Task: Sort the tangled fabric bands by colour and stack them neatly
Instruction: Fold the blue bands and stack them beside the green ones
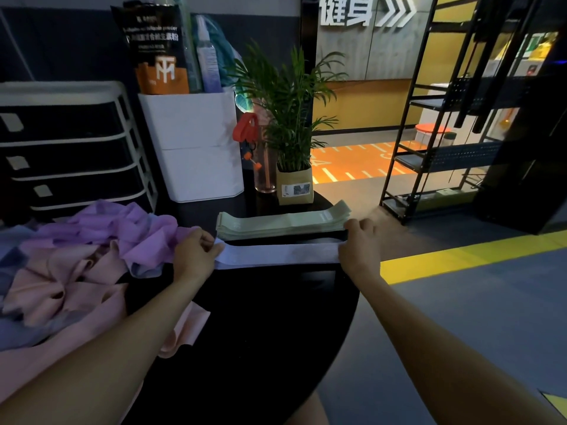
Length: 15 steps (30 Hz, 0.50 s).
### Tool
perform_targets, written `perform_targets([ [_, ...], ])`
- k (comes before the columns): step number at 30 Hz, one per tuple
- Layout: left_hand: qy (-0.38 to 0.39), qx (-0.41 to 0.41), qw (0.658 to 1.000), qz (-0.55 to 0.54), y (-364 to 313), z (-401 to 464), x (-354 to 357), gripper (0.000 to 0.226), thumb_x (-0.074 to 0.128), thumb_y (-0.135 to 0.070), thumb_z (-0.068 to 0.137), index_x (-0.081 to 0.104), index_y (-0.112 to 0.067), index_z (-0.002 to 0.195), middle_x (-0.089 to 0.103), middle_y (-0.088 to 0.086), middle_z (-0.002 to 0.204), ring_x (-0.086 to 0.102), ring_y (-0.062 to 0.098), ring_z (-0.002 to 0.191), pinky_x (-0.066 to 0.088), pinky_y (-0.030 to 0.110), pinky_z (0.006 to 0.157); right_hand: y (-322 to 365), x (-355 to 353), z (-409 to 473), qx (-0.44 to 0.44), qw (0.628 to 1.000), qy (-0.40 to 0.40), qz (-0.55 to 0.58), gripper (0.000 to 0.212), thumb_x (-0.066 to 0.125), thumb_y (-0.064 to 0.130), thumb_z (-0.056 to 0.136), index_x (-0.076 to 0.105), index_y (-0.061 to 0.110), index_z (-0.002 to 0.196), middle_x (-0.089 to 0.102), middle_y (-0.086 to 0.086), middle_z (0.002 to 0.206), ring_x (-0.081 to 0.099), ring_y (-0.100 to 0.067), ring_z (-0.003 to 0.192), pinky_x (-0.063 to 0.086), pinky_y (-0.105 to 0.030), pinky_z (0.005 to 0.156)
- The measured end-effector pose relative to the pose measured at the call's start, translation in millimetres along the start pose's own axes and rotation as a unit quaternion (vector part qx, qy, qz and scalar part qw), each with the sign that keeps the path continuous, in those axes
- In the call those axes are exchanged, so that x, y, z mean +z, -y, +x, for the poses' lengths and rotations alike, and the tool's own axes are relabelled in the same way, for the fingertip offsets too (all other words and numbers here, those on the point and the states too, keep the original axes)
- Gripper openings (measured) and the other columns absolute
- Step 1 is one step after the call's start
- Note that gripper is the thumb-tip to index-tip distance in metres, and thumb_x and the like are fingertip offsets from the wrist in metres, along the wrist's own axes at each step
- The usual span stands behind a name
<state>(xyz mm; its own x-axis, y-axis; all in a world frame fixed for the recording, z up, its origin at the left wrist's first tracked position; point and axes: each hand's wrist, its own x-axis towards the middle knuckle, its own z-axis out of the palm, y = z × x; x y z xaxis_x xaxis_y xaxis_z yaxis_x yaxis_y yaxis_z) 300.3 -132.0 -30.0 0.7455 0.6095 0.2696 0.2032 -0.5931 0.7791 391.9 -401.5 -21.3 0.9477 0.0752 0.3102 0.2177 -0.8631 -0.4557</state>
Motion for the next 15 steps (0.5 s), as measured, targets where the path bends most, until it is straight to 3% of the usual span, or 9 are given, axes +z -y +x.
perform_targets([
  [6,-0.01,0.025,0.999,-0.018,11,-10,-1,0.017,0.068,-0.006,0.082,0.062,0.0,0.098,0.064,0.015,0.097,0.06,0.027,0.089,0.044,0.03,0.082,39,14,-22,-0.109,0.988,0.083,0.073,0.031,0.059,0.017,0.089,0.057,0.01,0.119,0.049,-0.009,0.122,0.038,-0.026,0.116,0.033,-0.033,0.093],
  [10,0.014,0.044,0.999,-0.001,14,-20,-1,0.026,0.061,-0.005,0.087,0.061,-0.001,0.113,0.062,0.015,0.114,0.059,0.028,0.106,0.042,0.032,0.093,52,31,-40,-0.152,0.978,0.084,0.116,0.031,0.061,0.022,0.089,0.059,0.013,0.118,0.051,-0.006,0.12,0.04,-0.025,0.114,0.037,-0.034,0.095],
  [15,-0.005,0.066,0.997,0.029,19,-31,4,0.028,0.06,-0.005,0.088,0.061,-0.001,0.116,0.059,0.014,0.121,0.053,0.028,0.112,0.031,0.019,0.092,50,44,-48,-0.181,0.977,0.07,0.085,0.027,0.057,0.022,0.091,0.061,0.016,0.117,0.05,-0.004,0.118,0.041,-0.024,0.113,0.035,-0.033,0.092],
])
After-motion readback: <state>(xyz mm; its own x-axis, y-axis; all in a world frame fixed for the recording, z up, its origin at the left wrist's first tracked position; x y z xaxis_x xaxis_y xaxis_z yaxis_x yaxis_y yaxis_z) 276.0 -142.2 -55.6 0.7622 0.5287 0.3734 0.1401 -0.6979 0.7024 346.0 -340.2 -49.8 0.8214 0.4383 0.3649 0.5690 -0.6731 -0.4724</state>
